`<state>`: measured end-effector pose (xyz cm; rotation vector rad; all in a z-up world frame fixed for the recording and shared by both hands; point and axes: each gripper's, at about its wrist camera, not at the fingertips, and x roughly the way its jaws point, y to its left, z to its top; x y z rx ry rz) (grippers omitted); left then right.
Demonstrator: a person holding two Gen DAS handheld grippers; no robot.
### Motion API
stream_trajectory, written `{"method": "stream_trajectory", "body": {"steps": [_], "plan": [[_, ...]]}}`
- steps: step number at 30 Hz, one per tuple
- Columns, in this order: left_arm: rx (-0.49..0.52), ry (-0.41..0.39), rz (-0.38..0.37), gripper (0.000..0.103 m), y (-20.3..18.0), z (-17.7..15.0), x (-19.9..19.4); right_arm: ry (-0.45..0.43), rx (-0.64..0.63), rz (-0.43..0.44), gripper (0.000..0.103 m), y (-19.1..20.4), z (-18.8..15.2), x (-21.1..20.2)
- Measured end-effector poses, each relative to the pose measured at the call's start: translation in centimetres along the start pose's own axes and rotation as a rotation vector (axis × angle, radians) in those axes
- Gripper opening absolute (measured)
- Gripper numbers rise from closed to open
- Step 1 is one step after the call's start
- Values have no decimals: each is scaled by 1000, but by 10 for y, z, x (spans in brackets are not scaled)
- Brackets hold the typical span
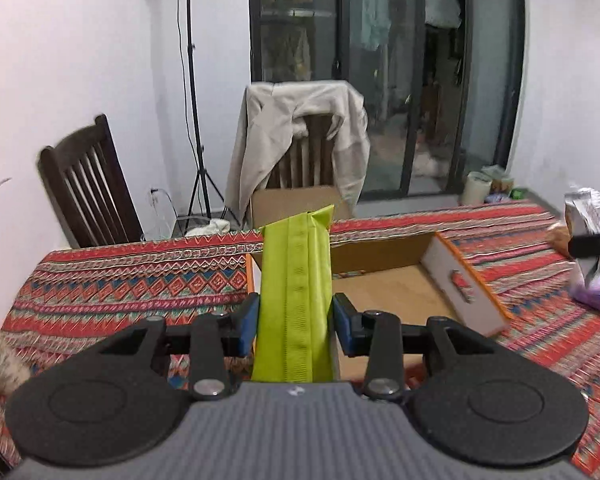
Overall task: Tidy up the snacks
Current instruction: 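Carry both snacks into the orange box and open both grippers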
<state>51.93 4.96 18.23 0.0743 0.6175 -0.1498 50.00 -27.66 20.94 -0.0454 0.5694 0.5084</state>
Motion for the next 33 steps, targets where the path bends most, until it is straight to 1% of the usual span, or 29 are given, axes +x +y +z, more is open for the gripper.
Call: {"method": "stream_trajectory", "body": {"steps": [4,6,9,11,13,14,16,17,18,19,21,23,25,27,30,33], "plan": [[5,97,3,39,5,20,88,103,20,-23,44,-35,37,81],[-4,136,19,39,6,17,129,159,28,-51,44,-51,45,129],[1,210,34,39,3,7,185,258,50,-92,44,-70,39,207],[30,240,45,39,-1,-2,211,324,20,-138,44,-73,27,250],[70,250,52,40,-6,-10,228,383,-36,-176,44,-70,12,284],[78,257,54,41,-9,-14,234,412,-74,-198,44,-68,7,301],[80,288,61,42,-8,-21,245,443,-96,-235,44,-68,-1,325],[84,285,71,45,-7,-22,245,443,-127,-255,44,-66,-3,332],[62,280,60,51,-4,-20,244,440,-170,-284,46,-62,-5,338],[41,267,61,65,-1,-18,243,438,-192,-303,48,-61,-7,341],[41,265,55,66,0,-15,245,439,-214,-314,68,-58,-8,348],[49,269,59,67,-1,-15,244,436,-221,-324,77,-55,-8,352],[42,270,62,68,-1,-11,244,426,-225,-339,77,-56,-6,354],[22,272,61,69,2,-6,234,417,-216,-350,77,-56,-2,349],[1,251,69,72,7,6,202,379,-178,-340,77,-54,12,321],[20,191,93,79,7,24,153,341,-155,-321,79,-48,31,282]]}}
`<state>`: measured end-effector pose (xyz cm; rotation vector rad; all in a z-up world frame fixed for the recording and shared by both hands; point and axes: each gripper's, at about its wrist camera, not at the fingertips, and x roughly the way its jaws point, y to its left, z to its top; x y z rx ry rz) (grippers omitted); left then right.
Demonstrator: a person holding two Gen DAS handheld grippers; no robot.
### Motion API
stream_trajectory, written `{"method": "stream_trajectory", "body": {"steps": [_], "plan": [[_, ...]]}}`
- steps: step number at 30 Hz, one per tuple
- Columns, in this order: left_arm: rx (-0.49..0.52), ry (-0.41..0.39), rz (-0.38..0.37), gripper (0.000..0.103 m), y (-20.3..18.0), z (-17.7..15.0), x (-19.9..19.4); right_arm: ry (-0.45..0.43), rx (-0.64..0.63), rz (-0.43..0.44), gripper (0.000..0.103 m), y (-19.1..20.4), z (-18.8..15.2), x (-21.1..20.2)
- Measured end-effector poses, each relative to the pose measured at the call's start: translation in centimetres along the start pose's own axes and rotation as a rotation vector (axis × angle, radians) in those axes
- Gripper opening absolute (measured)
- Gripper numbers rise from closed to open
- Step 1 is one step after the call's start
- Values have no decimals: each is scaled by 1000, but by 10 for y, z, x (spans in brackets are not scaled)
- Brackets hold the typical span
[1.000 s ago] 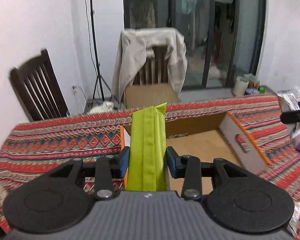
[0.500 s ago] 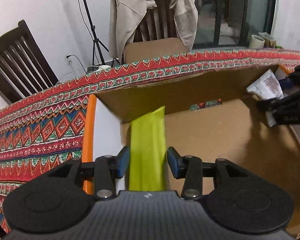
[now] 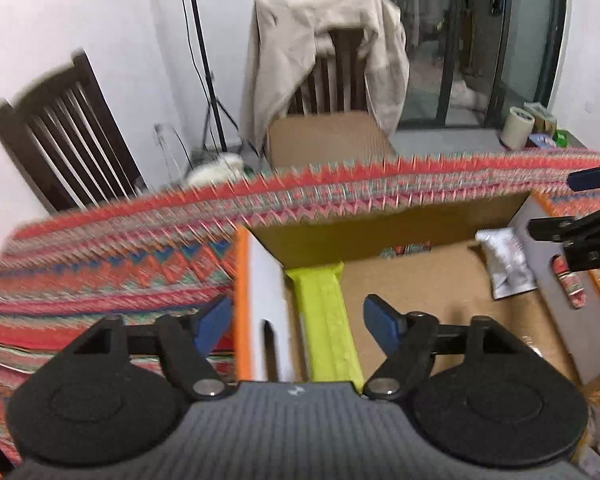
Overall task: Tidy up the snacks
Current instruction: 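Carry both snacks into the orange box and open both grippers, then withdraw both grippers from the box back toward the snack pile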
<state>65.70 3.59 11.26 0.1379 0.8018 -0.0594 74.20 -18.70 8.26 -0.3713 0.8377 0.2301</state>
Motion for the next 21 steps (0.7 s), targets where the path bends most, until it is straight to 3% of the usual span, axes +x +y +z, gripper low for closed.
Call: {"method": "stream_trajectory", "body": {"steps": [6,10,12,15,21], "plan": [[-27,-105,-19,87,9,6,-122,-96,51,4,86,-17,3,-121],[-58,-209,-15,100,11,-9,-209,-190,71,-7,93,-21,-9,-218],[-87,-263,-21,102,13,-24,-247,-244,71,-16,103,-19,-21,-261],[-85,-302,-39,103,8,-55,-294,-323,84,-14,103,-16,-49,-324],[-49,-396,-79,103,-12,-140,-371,-398,91,41,103,0,-122,-404]]}}
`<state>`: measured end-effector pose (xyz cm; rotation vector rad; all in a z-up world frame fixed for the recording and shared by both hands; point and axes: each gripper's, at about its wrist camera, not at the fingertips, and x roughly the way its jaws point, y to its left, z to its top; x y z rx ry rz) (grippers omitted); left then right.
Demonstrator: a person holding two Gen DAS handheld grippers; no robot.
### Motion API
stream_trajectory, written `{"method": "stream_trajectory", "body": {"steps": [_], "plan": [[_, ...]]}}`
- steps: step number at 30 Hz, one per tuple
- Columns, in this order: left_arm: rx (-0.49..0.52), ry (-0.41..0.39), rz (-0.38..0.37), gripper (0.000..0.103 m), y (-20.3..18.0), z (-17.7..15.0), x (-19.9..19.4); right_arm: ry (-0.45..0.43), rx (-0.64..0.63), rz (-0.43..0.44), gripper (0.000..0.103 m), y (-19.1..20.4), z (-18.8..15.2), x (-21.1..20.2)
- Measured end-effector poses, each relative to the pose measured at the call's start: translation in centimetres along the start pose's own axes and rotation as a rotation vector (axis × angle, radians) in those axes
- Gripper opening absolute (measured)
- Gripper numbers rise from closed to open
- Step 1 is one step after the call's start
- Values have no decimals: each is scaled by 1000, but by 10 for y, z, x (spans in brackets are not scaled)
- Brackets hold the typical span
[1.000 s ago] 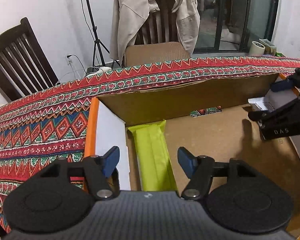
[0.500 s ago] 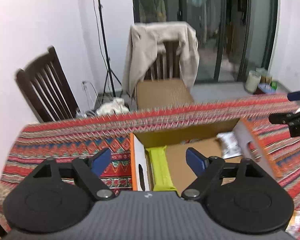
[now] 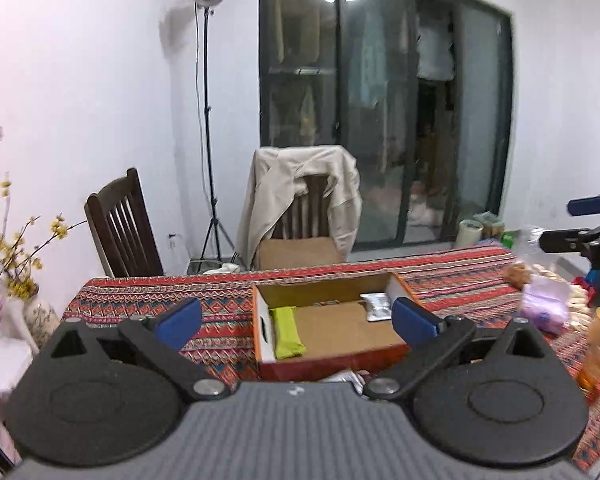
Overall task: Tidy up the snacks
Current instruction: 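Withdraw both grippers from the box back toward the snack pile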
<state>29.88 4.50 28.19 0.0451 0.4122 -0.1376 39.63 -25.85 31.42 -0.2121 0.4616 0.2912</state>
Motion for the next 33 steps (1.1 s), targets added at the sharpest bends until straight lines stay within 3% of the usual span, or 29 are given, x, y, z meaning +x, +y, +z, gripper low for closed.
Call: {"method": "stream_trajectory", "body": {"steps": [6,12,16,21,25,28,33], "plan": [[-50,-39,-39,103,0,-77,-73,-60,8,23,103,24,-72,-74],[-66,-124,50,103,-6,-153,-122,-149,-38,1,103,57,-160,-136],[-91,-129,68,103,-12,-200,-135,-203,-33,-8,103,81,-224,-164],[-82,-176,110,103,-29,-259,-143,-228,-10,-73,103,113,-291,-171],[-79,-121,127,103,-37,-294,-139,-242,85,-105,103,127,-343,-167],[-81,-74,120,103,-40,-313,-133,-227,83,-126,103,136,-375,-160],[-77,-56,115,103,-44,-325,-125,-204,90,-112,103,148,-403,-159]]}}
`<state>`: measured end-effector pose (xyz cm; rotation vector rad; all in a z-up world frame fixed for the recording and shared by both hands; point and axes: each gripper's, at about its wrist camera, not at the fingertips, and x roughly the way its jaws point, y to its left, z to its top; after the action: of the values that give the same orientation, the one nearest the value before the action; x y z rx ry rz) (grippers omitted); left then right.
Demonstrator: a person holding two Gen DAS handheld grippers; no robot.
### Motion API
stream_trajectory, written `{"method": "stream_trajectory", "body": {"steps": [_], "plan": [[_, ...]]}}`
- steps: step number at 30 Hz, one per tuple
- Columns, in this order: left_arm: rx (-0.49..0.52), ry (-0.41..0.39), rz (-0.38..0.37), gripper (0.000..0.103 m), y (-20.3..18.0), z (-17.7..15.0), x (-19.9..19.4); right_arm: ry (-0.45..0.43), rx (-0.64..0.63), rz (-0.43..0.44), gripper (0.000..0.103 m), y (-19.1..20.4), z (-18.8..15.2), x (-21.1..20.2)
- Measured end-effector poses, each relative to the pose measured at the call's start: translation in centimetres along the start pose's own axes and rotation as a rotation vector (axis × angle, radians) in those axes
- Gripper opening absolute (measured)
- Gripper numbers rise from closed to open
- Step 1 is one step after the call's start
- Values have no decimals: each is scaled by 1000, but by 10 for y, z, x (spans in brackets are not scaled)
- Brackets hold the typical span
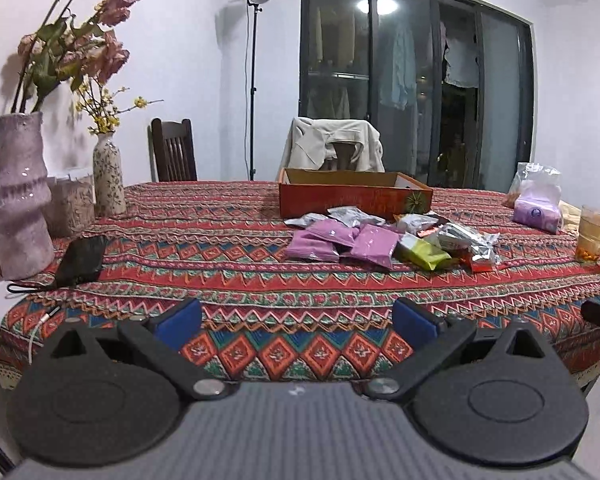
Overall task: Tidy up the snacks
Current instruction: 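Withdraw both grippers from the box back toward the snack pile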
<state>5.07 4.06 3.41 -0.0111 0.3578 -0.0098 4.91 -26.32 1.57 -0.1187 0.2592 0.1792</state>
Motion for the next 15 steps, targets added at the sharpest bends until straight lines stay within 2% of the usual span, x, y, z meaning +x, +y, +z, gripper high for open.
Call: {"method": "stream_trajectory", "body": {"steps": [6,15], "plan": [[9,0,2,103,-2,0,3,37,67,-13,103,-4,-17,7],[29,64,-22,103,-5,14,37,-1,121,-25,103,-20,-6,32]]}}
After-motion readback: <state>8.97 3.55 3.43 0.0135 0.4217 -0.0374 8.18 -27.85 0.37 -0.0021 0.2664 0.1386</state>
